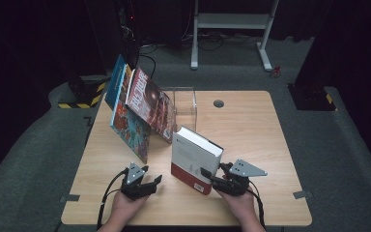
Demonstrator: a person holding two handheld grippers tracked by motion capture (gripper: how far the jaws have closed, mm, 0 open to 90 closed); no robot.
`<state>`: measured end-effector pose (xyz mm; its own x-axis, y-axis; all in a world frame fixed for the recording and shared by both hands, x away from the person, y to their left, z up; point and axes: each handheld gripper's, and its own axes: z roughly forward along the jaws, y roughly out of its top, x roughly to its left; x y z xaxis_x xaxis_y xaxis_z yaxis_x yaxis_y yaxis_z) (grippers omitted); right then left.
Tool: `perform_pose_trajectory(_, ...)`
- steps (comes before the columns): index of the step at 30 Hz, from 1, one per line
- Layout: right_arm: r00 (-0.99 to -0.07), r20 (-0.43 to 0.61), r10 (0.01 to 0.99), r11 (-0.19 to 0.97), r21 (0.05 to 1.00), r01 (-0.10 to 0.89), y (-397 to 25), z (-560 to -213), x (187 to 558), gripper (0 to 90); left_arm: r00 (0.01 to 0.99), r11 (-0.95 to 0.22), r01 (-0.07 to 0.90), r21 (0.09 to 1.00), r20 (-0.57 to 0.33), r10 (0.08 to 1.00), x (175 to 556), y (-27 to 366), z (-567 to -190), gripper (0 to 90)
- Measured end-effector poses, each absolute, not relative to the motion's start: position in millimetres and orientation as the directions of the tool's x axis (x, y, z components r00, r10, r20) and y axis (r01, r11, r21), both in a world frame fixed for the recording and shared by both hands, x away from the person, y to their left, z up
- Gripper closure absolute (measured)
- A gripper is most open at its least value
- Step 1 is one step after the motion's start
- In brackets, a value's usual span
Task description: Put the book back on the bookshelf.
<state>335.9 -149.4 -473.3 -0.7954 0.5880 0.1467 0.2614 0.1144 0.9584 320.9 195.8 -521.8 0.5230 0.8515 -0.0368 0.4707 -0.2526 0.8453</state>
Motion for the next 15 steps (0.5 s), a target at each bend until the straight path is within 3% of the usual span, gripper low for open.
perform_pose_trajectory(7,-0.799,0.058,0.599,0.178,0.963,0.203,-141.6,-470.8,327.9,51.8,0.526,-0.264,0.469,0.843,-0.027,0.850,320.8,195.1,-521.9,32.5)
perform_pose_trajectory(15,-0.764,0.036,0.644,0.179,0.964,0.196,-142.8,-471.5,323.5,52.6,0.524,-0.266,0.469,0.842,-0.023,0.851,320.6,194.6,-522.2,32.5)
